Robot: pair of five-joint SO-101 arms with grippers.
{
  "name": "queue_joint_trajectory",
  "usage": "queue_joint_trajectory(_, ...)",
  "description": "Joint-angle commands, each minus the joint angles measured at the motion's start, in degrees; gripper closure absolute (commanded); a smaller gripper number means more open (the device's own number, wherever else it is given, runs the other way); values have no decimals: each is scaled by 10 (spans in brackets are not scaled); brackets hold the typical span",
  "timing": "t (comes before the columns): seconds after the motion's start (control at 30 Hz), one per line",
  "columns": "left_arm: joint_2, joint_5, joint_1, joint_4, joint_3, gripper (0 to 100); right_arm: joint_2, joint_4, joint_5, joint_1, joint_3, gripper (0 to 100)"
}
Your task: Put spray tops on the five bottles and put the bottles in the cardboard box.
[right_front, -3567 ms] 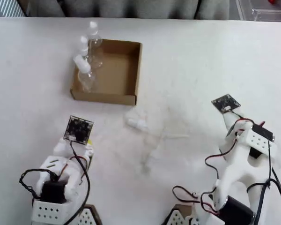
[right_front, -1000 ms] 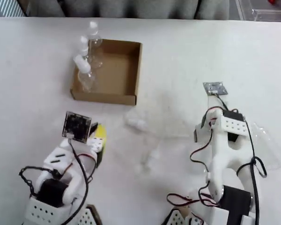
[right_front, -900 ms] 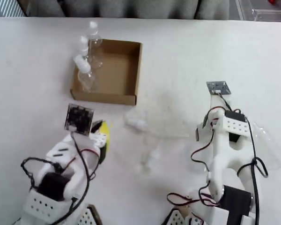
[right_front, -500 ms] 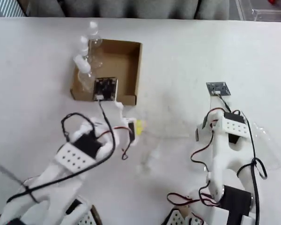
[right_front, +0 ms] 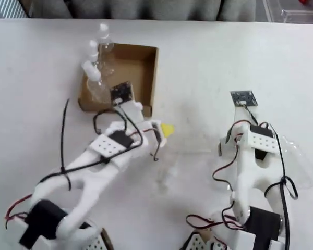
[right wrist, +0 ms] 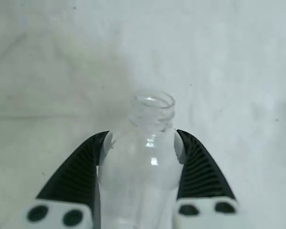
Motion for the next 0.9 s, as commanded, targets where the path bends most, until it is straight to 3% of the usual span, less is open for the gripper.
queue_joint_trajectory(0.0,59,38,-22,-3,-73,710,-13,-5,1,1,-1,982)
queue_joint_trajectory(0.23,165,60,-55,-2,-132,710,-13,-7,25,0,9,982)
queue_joint_trajectory(0.6,199,55,-22,64,-171,718,-13,-7,28,0,10,982)
queue_joint_trajectory(0.8,202,33,-22,62,-171,956,-13,-7,28,0,10,982)
queue_joint_trajectory(0.87,202,31,-22,62,-171,972,-13,-7,28,0,10,982)
